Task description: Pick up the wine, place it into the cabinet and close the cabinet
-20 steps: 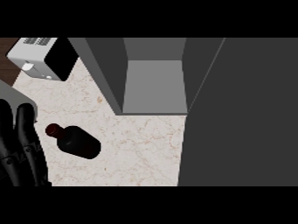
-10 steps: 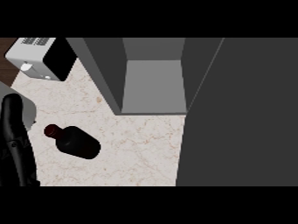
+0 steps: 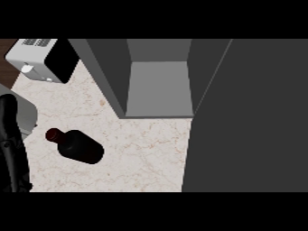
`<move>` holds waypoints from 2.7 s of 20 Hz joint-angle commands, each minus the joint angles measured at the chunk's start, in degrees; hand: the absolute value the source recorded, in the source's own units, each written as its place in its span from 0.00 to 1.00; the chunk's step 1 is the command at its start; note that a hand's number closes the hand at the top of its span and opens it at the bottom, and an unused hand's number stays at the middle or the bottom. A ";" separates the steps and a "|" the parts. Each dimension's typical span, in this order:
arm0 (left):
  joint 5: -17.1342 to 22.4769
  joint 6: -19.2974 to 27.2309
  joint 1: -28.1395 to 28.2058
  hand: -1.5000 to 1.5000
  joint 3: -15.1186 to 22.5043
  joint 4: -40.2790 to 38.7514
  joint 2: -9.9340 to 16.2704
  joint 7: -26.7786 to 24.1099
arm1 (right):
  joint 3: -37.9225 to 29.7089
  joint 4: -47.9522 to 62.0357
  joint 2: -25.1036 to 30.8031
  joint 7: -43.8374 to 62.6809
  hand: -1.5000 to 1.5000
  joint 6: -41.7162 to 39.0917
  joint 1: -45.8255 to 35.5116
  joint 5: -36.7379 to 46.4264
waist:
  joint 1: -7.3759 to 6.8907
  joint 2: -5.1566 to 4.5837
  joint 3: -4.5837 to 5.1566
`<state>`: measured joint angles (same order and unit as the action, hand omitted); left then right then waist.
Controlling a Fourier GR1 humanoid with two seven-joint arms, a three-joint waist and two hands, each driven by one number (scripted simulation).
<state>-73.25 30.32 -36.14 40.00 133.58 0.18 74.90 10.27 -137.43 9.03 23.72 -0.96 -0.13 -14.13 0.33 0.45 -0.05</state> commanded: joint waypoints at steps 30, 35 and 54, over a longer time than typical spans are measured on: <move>36.34 24.80 35.53 0.00 -14.82 -15.60 10.72 -36.19 | -13.70 -4.96 1.48 -4.19 0.00 -10.12 9.94 -9.12 | 0.24 -0.42 0.09; 46.74 29.73 40.91 0.00 -14.70 -19.55 13.21 -47.20 | -11.82 -4.91 0.35 -4.84 0.00 -11.73 9.87 -7.00 | 0.11 -0.42 0.18; 81.76 17.99 53.81 0.00 -26.78 -31.64 9.54 -87.02 | -12.76 -5.48 -2.51 -5.59 0.00 -14.44 13.35 -7.05 | -0.25 -0.26 0.14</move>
<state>0.92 53.41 15.56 18.50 104.80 10.25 -5.05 -3.06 -136.86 8.06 17.51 -15.10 9.22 -18.11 0.05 0.16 0.11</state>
